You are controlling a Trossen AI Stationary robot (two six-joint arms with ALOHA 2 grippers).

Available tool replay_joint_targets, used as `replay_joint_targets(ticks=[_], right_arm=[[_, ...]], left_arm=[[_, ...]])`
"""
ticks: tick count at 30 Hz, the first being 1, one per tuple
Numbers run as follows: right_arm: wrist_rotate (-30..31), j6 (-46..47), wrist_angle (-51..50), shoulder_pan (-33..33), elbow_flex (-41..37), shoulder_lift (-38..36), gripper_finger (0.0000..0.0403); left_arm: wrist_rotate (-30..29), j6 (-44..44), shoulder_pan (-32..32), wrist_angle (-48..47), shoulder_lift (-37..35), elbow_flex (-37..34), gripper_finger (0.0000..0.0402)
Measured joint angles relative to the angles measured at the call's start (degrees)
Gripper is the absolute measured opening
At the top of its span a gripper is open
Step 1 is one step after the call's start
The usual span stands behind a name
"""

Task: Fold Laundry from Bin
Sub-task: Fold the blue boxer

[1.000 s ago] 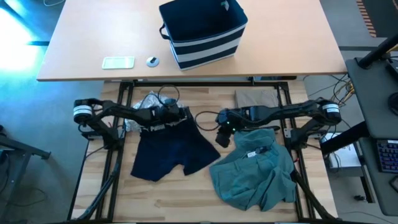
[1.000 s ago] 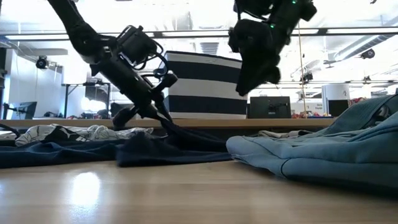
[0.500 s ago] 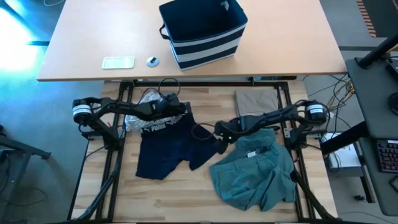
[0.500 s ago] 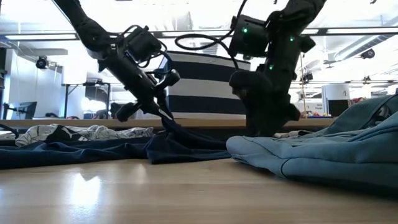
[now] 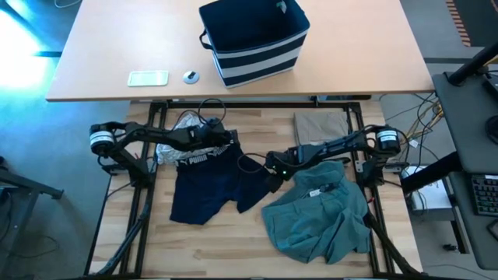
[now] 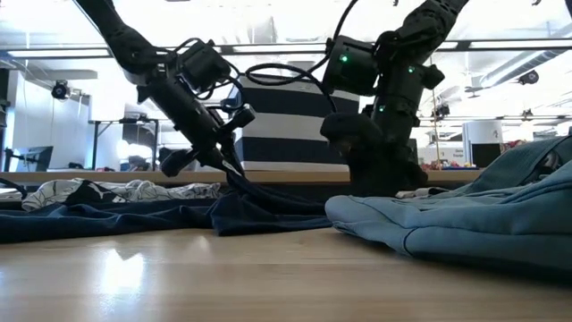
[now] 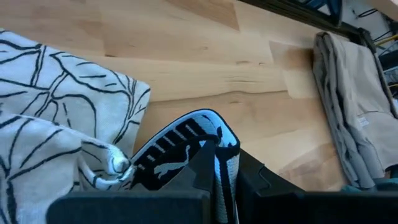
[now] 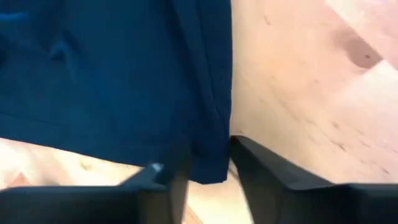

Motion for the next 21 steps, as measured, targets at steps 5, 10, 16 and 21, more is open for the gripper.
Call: replay_joint_targets(ticks=[5, 10, 16, 21], right_arm=[[-0.2, -1.1, -3.1, 0.0, 0.0, -2.4, 0.0019], [-0.6, -2.6, -11.4, 0.0, 0.0, -8.1, 0.0010], [4.4, -3.5, -27.7, -1.0, 0.0, -18.9, 0.0009], [7.6, -4.0, -38.4, -2.5, 0.0, -27.5, 0.0009]], left_arm=[[0.3, -1.7, -0.7, 0.2, 0.0, 0.9, 0.0003], [0.5, -2.0, -0.8, 0.2, 1.3, 4.4, 0.0003], [1.2, -0.2, -0.8, 0.1, 8.1, 14.9, 0.0003], [3.2, 1.9, -0.3, -1.6, 18.1, 29.6, 0.0003]])
